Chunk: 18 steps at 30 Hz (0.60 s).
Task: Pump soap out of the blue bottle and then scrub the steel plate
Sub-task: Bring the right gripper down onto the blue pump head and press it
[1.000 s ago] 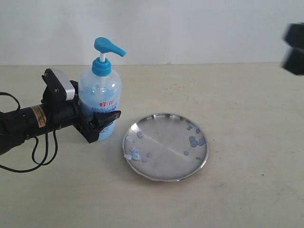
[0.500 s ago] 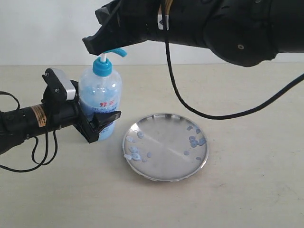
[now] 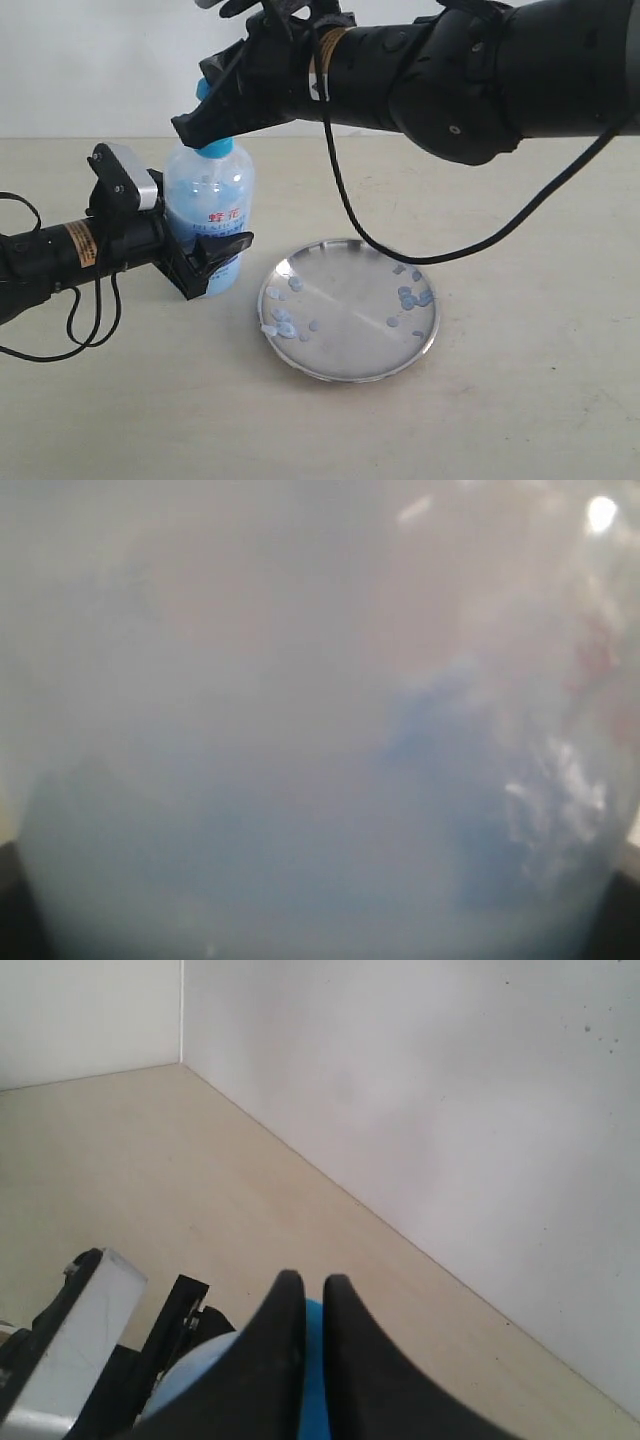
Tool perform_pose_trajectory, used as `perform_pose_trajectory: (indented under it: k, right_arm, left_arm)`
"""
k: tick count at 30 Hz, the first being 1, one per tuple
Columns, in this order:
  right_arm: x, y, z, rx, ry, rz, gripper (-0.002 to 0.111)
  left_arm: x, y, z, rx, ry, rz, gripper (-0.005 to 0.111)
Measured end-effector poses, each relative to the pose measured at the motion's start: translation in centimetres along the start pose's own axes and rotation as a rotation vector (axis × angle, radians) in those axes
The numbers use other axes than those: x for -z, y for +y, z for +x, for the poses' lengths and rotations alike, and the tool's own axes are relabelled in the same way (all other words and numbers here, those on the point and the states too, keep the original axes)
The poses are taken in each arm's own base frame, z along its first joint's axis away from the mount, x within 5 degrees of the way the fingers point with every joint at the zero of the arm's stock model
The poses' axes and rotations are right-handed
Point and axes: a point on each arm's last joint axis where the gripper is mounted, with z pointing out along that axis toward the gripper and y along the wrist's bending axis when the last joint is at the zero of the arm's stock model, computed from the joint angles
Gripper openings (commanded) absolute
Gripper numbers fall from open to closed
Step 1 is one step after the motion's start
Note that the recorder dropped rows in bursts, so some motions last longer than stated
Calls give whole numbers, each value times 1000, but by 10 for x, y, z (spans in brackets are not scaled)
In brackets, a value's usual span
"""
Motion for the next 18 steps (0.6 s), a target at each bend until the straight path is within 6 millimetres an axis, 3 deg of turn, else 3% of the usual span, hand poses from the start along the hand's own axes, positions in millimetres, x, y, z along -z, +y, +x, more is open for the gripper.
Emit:
perform_pose_trajectory:
  k: [18]
  right_arm:
    - [-12, -1, 12, -60, 82, 19, 0]
  left_arm:
    - [0, 1, 0, 8, 5, -7, 4]
